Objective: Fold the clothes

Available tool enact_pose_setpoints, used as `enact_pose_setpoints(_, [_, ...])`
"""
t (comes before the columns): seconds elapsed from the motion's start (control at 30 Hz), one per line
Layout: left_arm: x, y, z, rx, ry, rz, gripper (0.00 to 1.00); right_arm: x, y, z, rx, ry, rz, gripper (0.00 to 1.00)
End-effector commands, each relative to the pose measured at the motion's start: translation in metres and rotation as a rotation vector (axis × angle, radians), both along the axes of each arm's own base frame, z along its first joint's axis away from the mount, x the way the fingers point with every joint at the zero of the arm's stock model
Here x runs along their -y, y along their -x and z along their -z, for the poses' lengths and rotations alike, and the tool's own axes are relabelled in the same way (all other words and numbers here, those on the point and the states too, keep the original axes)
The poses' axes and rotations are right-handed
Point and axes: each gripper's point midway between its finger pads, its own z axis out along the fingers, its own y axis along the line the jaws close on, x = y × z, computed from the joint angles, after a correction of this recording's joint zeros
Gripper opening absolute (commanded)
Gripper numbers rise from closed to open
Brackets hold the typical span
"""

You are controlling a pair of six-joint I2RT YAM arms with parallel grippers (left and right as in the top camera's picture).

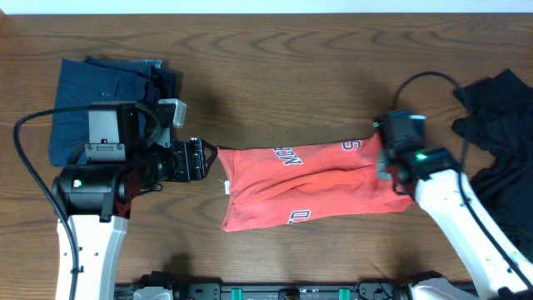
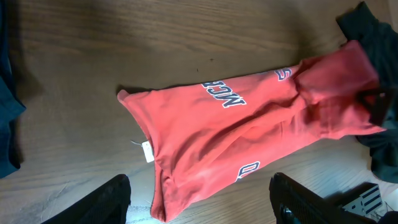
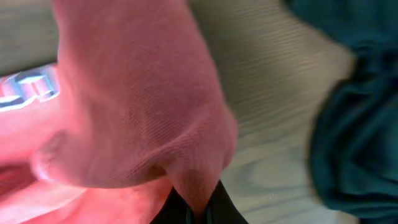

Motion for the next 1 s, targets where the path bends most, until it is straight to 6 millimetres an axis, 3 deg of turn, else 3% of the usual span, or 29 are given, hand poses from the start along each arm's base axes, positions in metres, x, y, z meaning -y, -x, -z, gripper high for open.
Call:
enact_pose_setpoints(0.0, [0.0, -0.002, -0.005, 0.016, 0.001, 0.007, 0.73, 0.024, -0.001, -0.01, 0.007, 0.07, 0.029, 0.01])
enact_pose_setpoints(0.2, [0.0, -0.002, -0.005, 0.016, 0.001, 0.007, 0.72, 0.022, -0.002, -0.004, -0.016, 0.09, 0.018, 0.01])
enact_pose_setpoints(0.47, [0.0, -0.002, -0.005, 0.017, 0.001, 0.007, 0.73, -0.024, -0.002, 0.018, -0.08, 0.1, -0.126, 0.02])
enact_pose_setpoints(0.6, [0.0, -0.002, -0.005, 0.016, 0.001, 0.007, 0.73, -0.074, 0.001, 0.037, -0.121, -0.03, -0.251, 0.3])
enact_pose_setpoints(0.7, [0.0, -0.002, -0.005, 0.016, 0.001, 0.007, 0.72, -0.097, 0.004, 0.038, -0.132, -0.092, -0.347, 0.36])
enact_pose_setpoints(0.8, [0.0, -0.002, -0.005, 0.016, 0.001, 0.007, 0.73, -0.095, 0.003, 0.027, -0.108, -0.1, -0.342, 0.42])
enact_pose_setpoints(0.9, [0.0, -0.002, -0.005, 0.016, 0.001, 0.007, 0.72, -0.086, 0.0, 0.015, -0.067, -0.129, -0.308, 0.6])
enact_pose_setpoints(0.97, [0.0, -0.002, -0.005, 0.016, 0.001, 0.007, 0.73, -0.082, -0.001, 0.008, -0.047, -0.163, -0.294, 0.63])
